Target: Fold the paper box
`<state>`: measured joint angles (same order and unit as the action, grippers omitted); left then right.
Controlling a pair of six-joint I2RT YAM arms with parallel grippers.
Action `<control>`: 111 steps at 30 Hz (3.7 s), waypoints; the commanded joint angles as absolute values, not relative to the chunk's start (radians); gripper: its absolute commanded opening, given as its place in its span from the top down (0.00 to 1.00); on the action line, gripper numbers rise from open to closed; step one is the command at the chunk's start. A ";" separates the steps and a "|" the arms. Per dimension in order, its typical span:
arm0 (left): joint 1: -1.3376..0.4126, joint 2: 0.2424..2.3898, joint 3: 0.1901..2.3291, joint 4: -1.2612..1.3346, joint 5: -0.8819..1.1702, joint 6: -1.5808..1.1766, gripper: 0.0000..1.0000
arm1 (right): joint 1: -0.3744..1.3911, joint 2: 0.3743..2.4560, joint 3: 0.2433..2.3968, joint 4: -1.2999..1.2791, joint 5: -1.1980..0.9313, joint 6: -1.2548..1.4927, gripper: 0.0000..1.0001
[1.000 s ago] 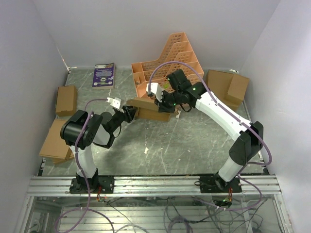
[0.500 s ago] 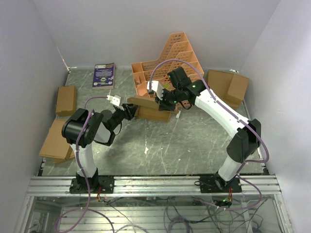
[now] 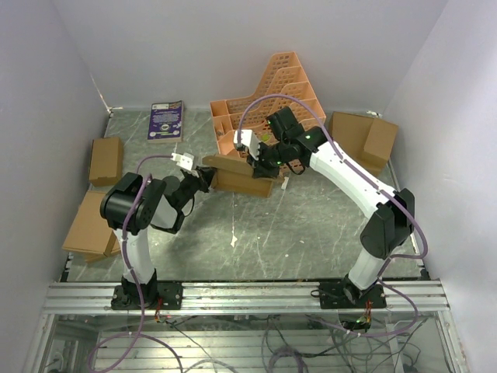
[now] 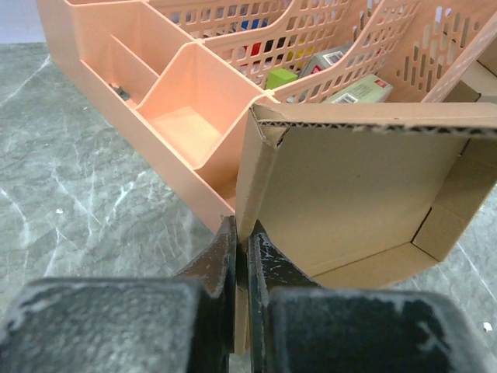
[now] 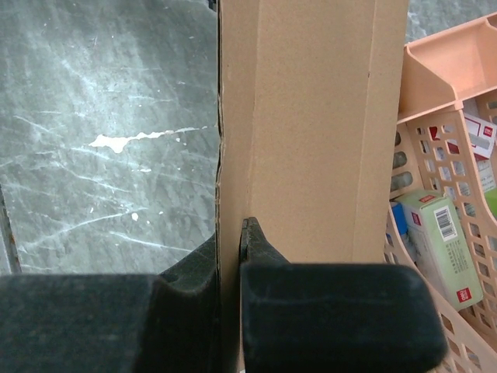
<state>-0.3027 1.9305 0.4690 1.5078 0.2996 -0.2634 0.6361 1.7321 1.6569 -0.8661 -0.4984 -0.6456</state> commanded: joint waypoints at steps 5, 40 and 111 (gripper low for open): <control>-0.307 1.890 0.463 1.596 0.222 -0.235 0.93 | 0.646 1.749 1.689 -0.881 -0.563 -0.644 1.00; -0.311 1.829 0.407 1.594 0.196 -0.310 0.65 | 0.740 1.780 1.621 -0.832 -0.419 -0.603 1.00; -0.439 1.313 0.717 -0.313 0.185 -0.532 0.90 | 0.659 1.504 1.324 -0.654 -0.326 -0.432 0.78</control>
<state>-0.4084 1.3224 0.6708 -0.1452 0.2398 -0.5312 0.6891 1.5459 1.3918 -0.7204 -0.2775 -0.4549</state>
